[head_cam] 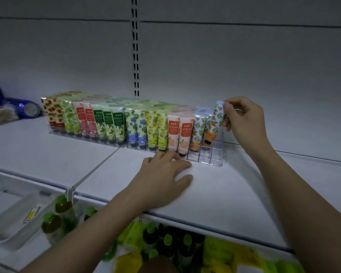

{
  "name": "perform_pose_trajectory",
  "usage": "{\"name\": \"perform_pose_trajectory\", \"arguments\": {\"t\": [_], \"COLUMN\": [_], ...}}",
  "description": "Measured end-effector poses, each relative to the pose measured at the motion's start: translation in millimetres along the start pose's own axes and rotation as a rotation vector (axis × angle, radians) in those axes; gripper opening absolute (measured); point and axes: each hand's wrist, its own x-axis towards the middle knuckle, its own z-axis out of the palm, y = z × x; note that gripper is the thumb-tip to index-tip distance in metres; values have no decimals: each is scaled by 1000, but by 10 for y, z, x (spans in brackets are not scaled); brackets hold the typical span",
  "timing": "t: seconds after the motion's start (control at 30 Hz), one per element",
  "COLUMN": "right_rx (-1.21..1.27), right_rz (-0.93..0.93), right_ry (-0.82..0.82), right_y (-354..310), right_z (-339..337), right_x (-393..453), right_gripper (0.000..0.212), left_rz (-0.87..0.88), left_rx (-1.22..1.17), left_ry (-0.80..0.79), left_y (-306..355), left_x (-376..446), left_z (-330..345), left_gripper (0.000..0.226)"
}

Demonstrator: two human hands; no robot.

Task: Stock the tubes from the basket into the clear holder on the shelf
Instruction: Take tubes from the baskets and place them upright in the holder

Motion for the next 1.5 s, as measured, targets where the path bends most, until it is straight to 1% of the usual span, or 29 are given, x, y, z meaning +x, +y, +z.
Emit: {"name": "perform_pose_trajectory", "arguments": {"t": [0.13,0.23,0.3,0.47,0.6,0.7,0.77,0.83,0.9,1.0,1.1,1.23,1.3,1.33,1.43,1.5], "right_rx": [-49,-136,-173,-192,-216,-255,-278,-291,-326,-351,-338,-236,-184,-156,-105,-118], "right_rz": [12,21,18,17,-5,-46,-83,-118,-137,-174,-248,-296,-289,-250,-74,47], "right_ry": [-51,-166,-203,-113,58,136,129,37,-119,-337,-502,-720,-815,-865,-1027,-1132], "right_y": [42,88,116,126,-19,-226,-401,-604,-802,-1128,-1465,-1643,-1636,-1603,-1347,-1031], "right_z": [55,95,110,65,9,8,71,189,325,578,923,1469,1791,1962,2455,2725], "right_x": [-37,-69,-78,-99,-175,-250,-322,-419,-546,-769,-1051,-1551,-1849,-2012,-2563,-2959], "right_gripper": [9,11,14,11,13,11,10,11,12,17,24,34,32,29,21,19], "left_rz": [0,5,8,2,-27,-31,-49,-115,-211,-340,-484,-669,-791,-849,-995,-1075], "left_rx": [36,35,32,12,-7,7,27,15,-5,-51,-91,-120,-97,-94,-144,-209], "left_ry": [-5,14,25,16,7,97,154,190,224,339,486,566,549,526,416,326], "left_y": [-25,-45,-50,-60,-18,36,32,-48,-185,-456,-859,-1391,-1608,-1704,-1919,-2007], "left_x": [12,21,27,29,6,-67,-120,-210,-344,-639,-1075,-1854,-2226,-2394,-2825,-3036], "left_z": [54,67,81,82,8,-49,-127,-225,-351,-630,-908,-963,-808,-691,-226,148], "left_gripper": [43,44,43,42,39,35,34,33,33,27,25,30,30,29,23,21]}}
